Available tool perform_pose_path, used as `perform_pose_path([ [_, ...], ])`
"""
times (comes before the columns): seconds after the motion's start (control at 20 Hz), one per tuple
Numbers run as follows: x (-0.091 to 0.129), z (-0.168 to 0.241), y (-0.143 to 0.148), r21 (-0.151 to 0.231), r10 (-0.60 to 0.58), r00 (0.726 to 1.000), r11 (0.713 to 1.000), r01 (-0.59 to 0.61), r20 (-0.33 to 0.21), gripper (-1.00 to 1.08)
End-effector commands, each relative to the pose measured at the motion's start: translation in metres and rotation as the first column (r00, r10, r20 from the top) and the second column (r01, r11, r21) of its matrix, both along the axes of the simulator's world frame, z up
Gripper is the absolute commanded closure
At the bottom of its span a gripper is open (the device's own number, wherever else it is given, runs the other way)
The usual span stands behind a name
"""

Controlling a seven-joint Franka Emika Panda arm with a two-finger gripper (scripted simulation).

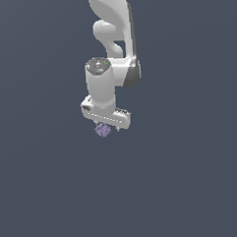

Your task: Pick up the object and move it to a goal position.

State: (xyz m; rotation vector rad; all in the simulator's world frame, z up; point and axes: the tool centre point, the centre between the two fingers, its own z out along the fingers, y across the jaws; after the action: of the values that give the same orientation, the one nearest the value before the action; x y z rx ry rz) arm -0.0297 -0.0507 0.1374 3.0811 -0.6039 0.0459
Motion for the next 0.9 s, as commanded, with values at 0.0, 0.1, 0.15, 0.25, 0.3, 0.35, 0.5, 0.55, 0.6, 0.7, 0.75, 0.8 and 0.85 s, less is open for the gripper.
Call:
perform_pose_path([
  [0.0,-0.01,-0.012,-0.008,0.005,-0.093,0.996,0.996,0.093,-0.006,-0.92],
  [0.1,-0.018,-0.02,-0.014,0.008,-0.159,0.987,0.987,0.159,-0.011,-0.92],
  [0.15,-0.022,-0.024,-0.017,0.008,-0.189,0.982,0.982,0.189,-0.014,-0.92],
  [0.25,-0.028,-0.031,-0.022,0.009,-0.242,0.97,0.97,0.242,-0.017,-0.92],
  [0.3,-0.031,-0.033,-0.024,0.009,-0.266,0.964,0.964,0.266,-0.019,-0.92],
  [0.35,-0.034,-0.036,-0.026,0.009,-0.288,0.957,0.958,0.288,-0.021,-0.92],
  [0.5,-0.041,-0.042,-0.031,0.009,-0.341,0.94,0.94,0.341,-0.024,-0.92],
  [0.55,-0.043,-0.044,-0.032,0.008,-0.355,0.935,0.935,0.355,-0.025,-0.92],
  [0.6,-0.045,-0.045,-0.034,0.008,-0.367,0.93,0.93,0.367,-0.026,-0.92],
  [0.7,-0.047,-0.048,-0.035,0.008,-0.385,0.922,0.923,0.386,-0.027,-0.92],
  [0.75,-0.048,-0.048,-0.036,0.007,-0.392,0.92,0.92,0.392,-0.028,-0.92],
  [0.8,-0.049,-0.049,-0.036,0.007,-0.396,0.918,0.918,0.396,-0.028,-0.92],
  [0.85,-0.049,-0.049,-0.037,0.007,-0.399,0.917,0.917,0.399,-0.028,-0.92],
])
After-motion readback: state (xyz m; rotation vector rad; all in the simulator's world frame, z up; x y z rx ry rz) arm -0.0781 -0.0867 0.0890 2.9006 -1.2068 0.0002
